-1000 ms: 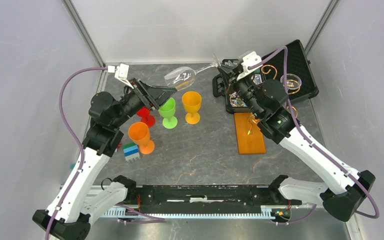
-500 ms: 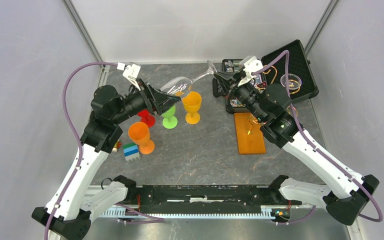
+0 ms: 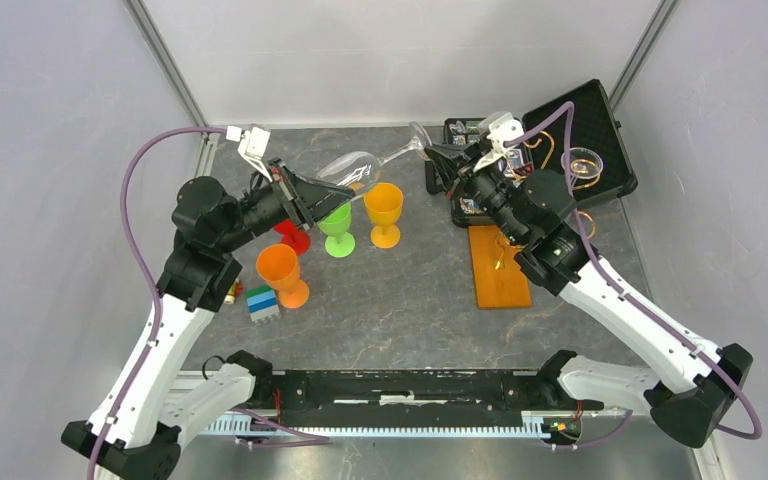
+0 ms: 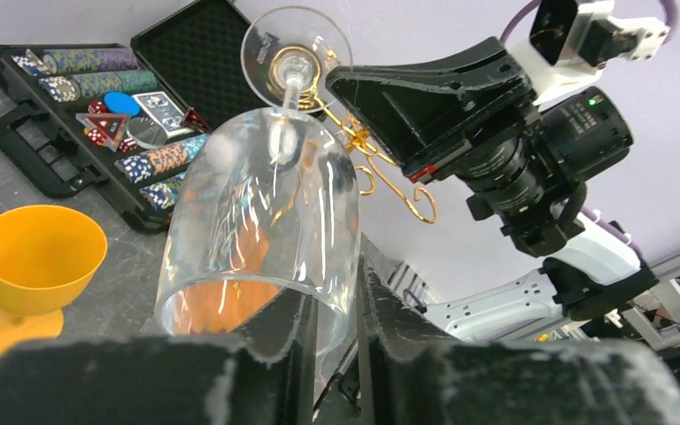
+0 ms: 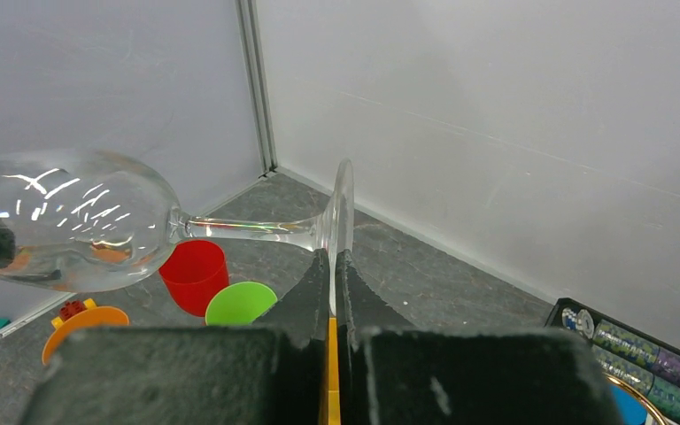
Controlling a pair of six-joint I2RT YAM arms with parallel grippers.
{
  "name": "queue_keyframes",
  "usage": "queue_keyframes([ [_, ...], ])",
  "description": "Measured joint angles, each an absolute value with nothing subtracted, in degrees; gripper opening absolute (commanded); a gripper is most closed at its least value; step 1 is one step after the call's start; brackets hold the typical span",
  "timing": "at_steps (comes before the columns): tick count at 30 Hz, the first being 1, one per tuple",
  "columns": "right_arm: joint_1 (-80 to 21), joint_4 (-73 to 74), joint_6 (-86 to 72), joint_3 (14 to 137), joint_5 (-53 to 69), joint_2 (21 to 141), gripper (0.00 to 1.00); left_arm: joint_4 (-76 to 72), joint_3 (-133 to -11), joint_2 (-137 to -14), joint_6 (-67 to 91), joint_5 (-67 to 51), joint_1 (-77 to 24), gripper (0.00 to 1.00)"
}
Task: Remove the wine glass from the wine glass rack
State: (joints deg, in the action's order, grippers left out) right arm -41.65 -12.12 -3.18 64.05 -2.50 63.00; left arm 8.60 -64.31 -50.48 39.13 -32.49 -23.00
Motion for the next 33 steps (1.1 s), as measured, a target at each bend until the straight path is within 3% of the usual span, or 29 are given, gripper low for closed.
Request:
queue_keyframes([
  [3,-41.65,-12.45,-3.84,63.9,-2.68,63.22,0.0,7.7,-64.31,-50.19,39.64,-32.27,-23.09,0.03],
  [10,-41.65,-12.6,-4.56,63.83,-3.03,63.61,0.01,6.92,-64.29,-49.95,40.14,-31.88,-23.38,0.02],
  [14,-41.69,-12.38,-4.4,63.83,-3.05,63.64,0.23,7.62,-64.29,-49.6,40.01,-31.11,-23.51,0.02],
  [17,-41.85,-12.47,-3.73,63.83,-3.07,63.66,0.47,10.22,-64.58,-49.28,38.72,-28.71,-23.51,0.02],
  [20,-41.85,-12.73,-2.81,63.83,-2.98,63.57,0.61,15.53,-65.58,-49.47,36.21,-25.3,-23.38,0.02],
  [33,-41.87,-9.34,6.74,63.83,-5.72,56.66,0.77,47.2,-77.41,-53.43,16.91,-26.2,-23.27,0.02],
])
